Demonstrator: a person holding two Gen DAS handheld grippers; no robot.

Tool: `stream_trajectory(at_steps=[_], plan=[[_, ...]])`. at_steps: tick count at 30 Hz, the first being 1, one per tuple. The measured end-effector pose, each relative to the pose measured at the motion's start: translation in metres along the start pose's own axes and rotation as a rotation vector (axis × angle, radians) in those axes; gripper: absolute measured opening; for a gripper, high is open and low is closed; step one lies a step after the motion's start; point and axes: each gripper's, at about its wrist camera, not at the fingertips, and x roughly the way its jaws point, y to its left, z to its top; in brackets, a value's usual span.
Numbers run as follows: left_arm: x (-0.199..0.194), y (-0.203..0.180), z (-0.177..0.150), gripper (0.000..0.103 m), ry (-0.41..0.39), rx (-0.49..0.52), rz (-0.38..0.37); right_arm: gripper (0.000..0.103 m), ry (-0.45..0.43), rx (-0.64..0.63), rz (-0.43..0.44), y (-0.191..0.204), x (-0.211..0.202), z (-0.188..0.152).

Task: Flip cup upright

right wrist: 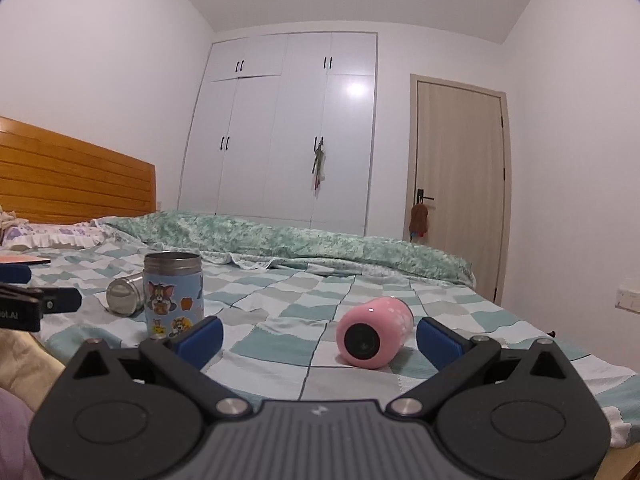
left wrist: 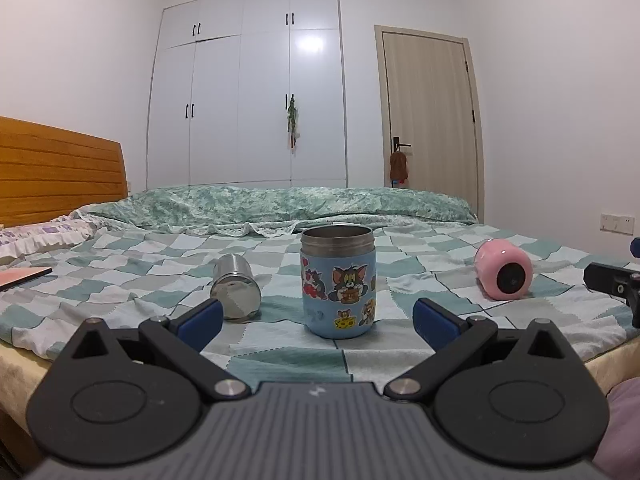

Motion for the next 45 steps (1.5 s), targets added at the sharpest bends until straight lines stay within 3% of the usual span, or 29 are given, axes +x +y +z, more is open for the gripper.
stream_trajectory(at_steps=[9, 45], plan=[[0.002, 0.004, -0.005, 0.103, 0.018, -0.031, -0.021, 0.103, 0.014, 0.029, -0.023, -0.005, 0.004, -0.004], [0.0, -0.006, -0.006, 0.103, -0.003, 0.004, -0.037, 0.103, 0.021, 0.027, -0.027, -0.001, 0.007, -0.005]])
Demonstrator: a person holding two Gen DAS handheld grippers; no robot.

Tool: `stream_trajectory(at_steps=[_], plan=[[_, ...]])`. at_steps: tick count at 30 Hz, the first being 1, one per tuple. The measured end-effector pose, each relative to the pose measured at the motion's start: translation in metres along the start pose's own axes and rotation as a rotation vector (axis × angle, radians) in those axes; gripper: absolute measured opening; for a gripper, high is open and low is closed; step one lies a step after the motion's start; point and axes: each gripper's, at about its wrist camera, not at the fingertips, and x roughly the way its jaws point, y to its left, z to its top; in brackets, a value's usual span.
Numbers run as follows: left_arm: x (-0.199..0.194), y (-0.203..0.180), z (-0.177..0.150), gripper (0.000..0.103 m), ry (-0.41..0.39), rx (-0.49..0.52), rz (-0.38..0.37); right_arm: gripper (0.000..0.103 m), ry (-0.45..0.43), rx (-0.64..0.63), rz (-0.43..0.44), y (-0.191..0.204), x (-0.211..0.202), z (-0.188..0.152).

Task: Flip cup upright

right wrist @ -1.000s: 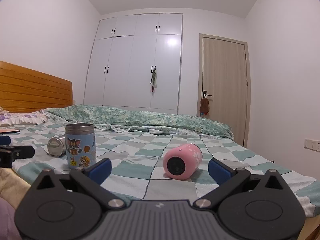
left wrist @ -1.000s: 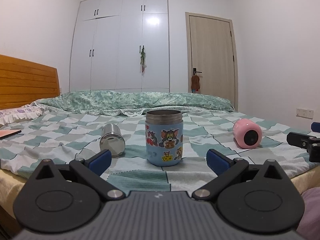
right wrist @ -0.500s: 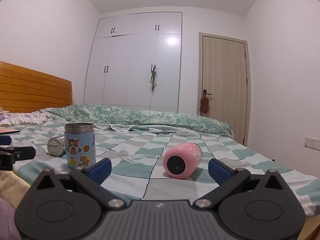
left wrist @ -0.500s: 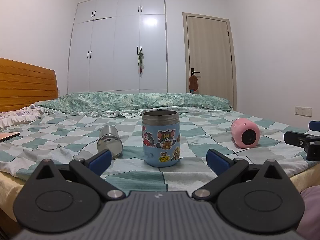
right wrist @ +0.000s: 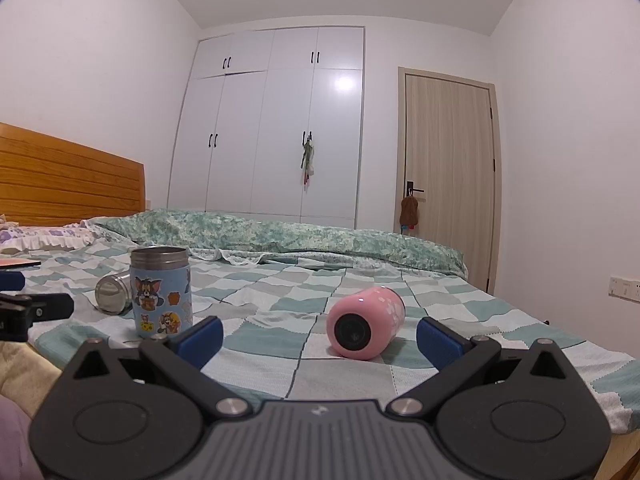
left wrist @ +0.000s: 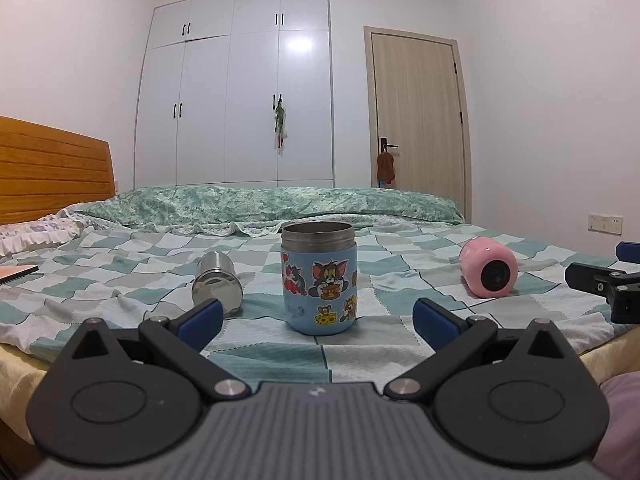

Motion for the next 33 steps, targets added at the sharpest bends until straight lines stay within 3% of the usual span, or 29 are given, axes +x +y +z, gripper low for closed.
stream_trajectory(at_steps=[33], plan=[[-0.0015, 0.0009, -0.0003, 0.103, -0.016, -0.013, 0.007, 0.103, -0.003, -0.002, 0.001, 0.0001, -0.0017, 0.0]])
